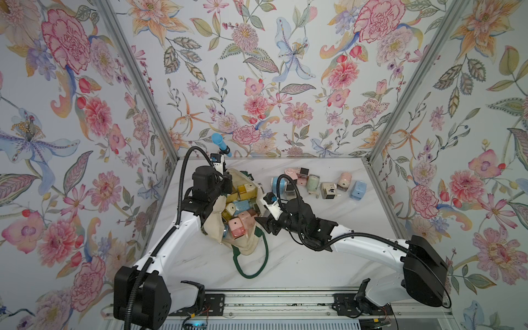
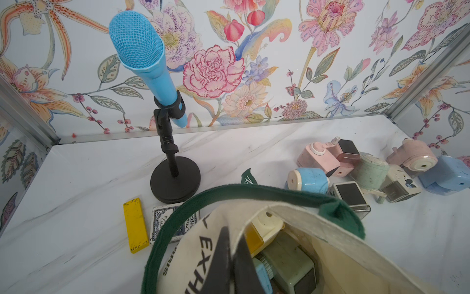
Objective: Take out the pencil sharpeners from the tote bags
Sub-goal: Adjust the canvas bag at the center of the board, then pick up the pencil sharpener from the canvas bag.
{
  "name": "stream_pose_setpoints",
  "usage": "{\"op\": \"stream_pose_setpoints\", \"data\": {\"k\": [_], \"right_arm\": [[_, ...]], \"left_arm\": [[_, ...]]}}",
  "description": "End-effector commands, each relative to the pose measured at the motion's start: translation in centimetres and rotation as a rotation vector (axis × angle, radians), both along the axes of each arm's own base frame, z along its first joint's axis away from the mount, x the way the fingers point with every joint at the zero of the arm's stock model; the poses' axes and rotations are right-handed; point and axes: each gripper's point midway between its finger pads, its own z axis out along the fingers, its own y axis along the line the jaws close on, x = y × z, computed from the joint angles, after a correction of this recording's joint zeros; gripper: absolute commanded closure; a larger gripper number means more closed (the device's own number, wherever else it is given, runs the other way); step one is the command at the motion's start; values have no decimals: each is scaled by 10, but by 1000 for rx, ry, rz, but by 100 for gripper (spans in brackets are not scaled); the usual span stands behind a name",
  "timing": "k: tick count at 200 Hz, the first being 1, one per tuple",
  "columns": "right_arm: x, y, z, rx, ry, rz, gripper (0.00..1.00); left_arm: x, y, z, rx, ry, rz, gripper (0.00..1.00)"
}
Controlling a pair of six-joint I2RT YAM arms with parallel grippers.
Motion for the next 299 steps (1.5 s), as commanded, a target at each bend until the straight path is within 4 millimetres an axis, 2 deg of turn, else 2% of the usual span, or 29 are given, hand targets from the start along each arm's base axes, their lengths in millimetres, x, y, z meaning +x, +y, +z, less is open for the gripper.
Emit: {"op": "stream_pose_setpoints", "data": {"k": [1, 18, 39, 88, 115, 129, 176, 264, 299], "right_arm": [[-13, 10, 16, 24, -82, 20, 35], [-33, 30, 15, 13, -79, 89, 35], [-44, 55, -3, -37, -22, 125, 35], [-32, 84, -66, -156, 150, 93, 35], [-27, 94, -92, -191, 219, 72, 32], [-24, 97, -103, -198, 258, 50, 29], [-10, 95, -132, -246, 326, -27, 28], [4, 102, -172, -278, 433, -76, 28], [19, 92, -182, -314, 450, -162, 29]], "left_arm": [[1, -4, 62, -37, -191, -14, 100], [1, -4, 63, -36, -193, -15, 100], [1, -4, 63, -36, -192, -16, 100], [-1, -5, 66, -45, -200, -22, 100], [0, -5, 66, -48, -197, -25, 100], [-1, -6, 66, -48, -197, -26, 100], [0, -6, 64, -47, -192, -26, 100], [1, -6, 63, -47, -189, -27, 100], [2, -6, 62, -46, -186, -28, 100]]}}
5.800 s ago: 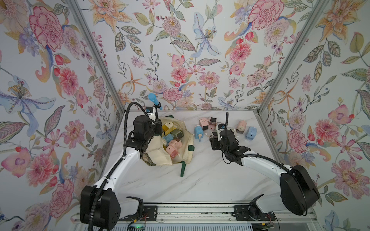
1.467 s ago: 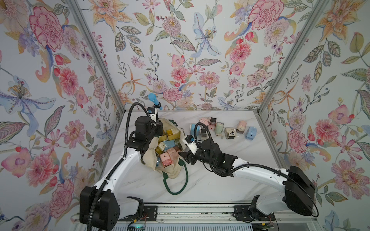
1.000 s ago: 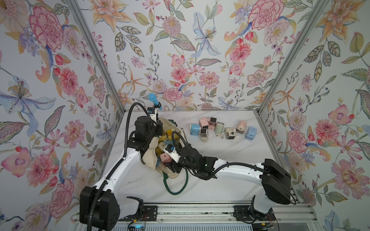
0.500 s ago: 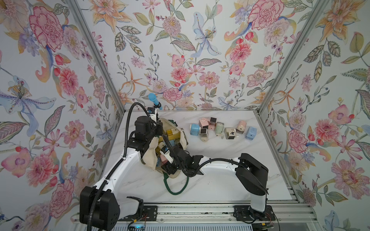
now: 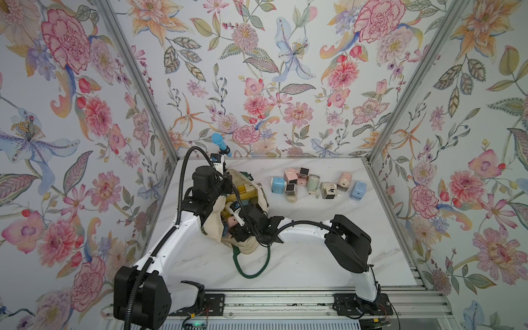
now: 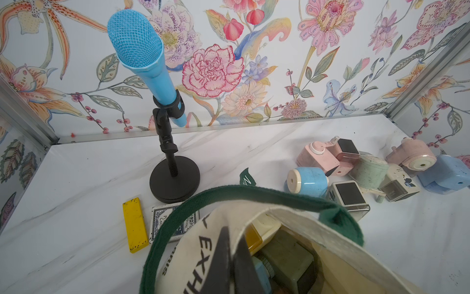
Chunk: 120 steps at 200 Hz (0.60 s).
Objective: Take out the pencil sharpeners from the tote bags
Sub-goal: Pick up the pencil sharpener from the canvas bag.
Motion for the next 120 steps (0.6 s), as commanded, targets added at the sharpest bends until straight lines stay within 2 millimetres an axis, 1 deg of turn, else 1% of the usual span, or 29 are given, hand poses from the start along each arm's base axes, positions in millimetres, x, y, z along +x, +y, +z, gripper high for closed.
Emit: {"op": "stream_pose_setpoints", "data": {"k": [1, 26, 49, 62, 93, 120], "right_arm": [[4, -19, -36, -100, 74, -71, 29], [10, -22, -36, -70, 128, -97, 28], [14, -18, -33, -41, 152, -84, 27], [12, -15, -33, -15, 189, -67, 26], [11, -8, -36, 8, 240, -56, 24], [14, -10, -42, -8, 268, -84, 23]], "left_arm": [[2, -6, 62, -46, -188, -26, 100], [2, -6, 61, -45, -184, -26, 100], [2, -6, 61, -45, -186, -26, 100], [2, -6, 61, -44, -184, -27, 100], [3, -6, 60, -42, -183, -27, 100], [3, -7, 59, -41, -180, -27, 100]]}}
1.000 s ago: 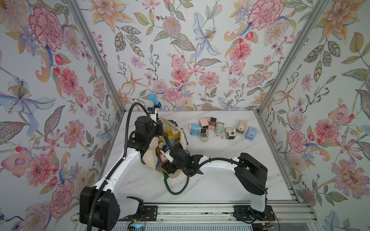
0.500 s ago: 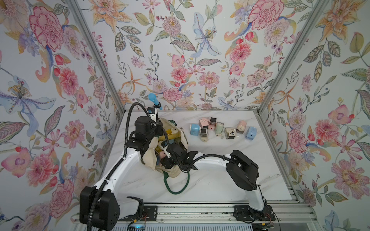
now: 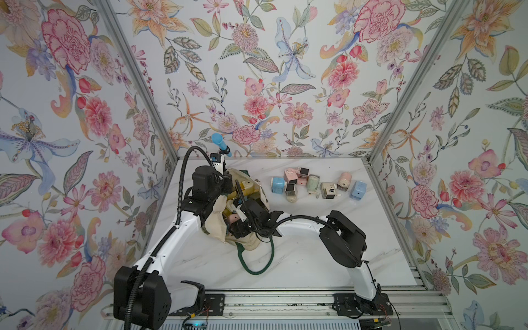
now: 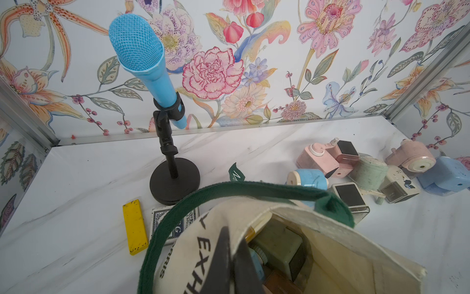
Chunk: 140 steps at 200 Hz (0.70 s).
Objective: Take out the pencil sharpeners from the tote bags
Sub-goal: Pick up the pencil sharpener from the canvas bag.
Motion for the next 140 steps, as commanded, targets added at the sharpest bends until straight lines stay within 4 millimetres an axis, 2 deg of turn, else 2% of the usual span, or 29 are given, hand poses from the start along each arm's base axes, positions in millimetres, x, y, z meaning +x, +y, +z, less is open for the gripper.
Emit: {"op": "stream_pose_setpoints", "data": {"k": [1, 55, 83, 113, 140], "right_arm": [[4, -11, -25, -61, 79, -51, 23], [27, -9, -23, -40, 9, -76, 28], [27, -9, -23, -30, -16, -47, 38], [21, -11, -10, -14, -69, -7, 50], [19, -15, 9, 16, -117, 11, 52]], "left_arm": [[2, -6, 58, -39, -173, -26, 100], [3, -7, 55, -39, -166, -29, 100], [3, -7, 58, -41, -171, -29, 100], [2, -7, 59, -42, -174, -29, 100], [2, -7, 58, -43, -172, -30, 100]]}}
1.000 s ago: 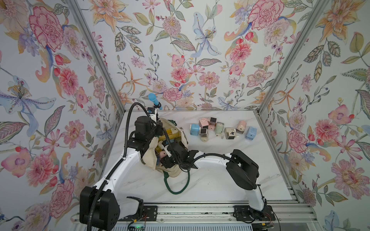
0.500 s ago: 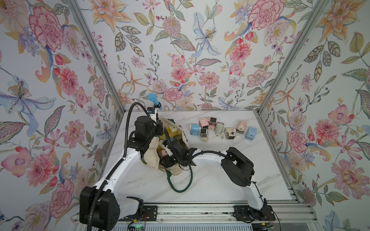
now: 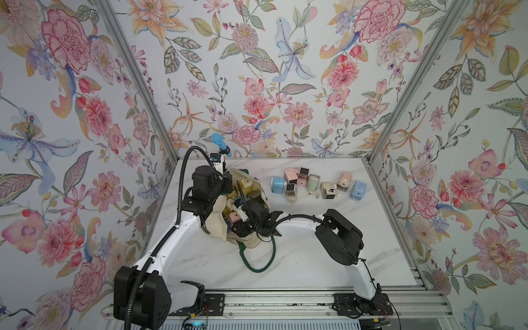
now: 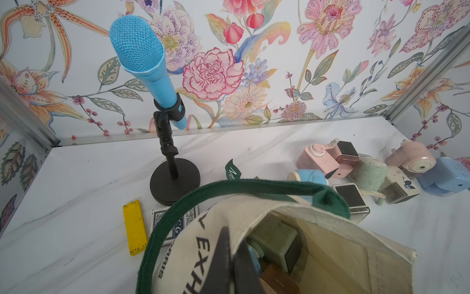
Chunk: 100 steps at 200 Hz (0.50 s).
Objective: Take out the pencil sharpeners from the tote bags
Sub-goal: Pick up the pencil sharpener from the canvas bag.
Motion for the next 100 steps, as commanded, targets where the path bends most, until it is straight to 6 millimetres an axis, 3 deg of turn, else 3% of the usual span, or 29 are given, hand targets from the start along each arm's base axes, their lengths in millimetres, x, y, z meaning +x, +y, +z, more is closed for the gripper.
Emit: {"op": "stream_pose_setpoints", "data": {"k": [1, 66, 100], "right_arm": [[11, -10, 21, 15, -88, -8, 52], [-4, -23, 60, 38, -191, 55, 58], [-9, -34, 90, 68, -237, 40, 60]], "left_arm": [[2, -8, 58, -43, -171, -32, 100], [1, -8, 60, -49, -174, -34, 100], [1, -7, 60, -47, -174, -32, 100]]}}
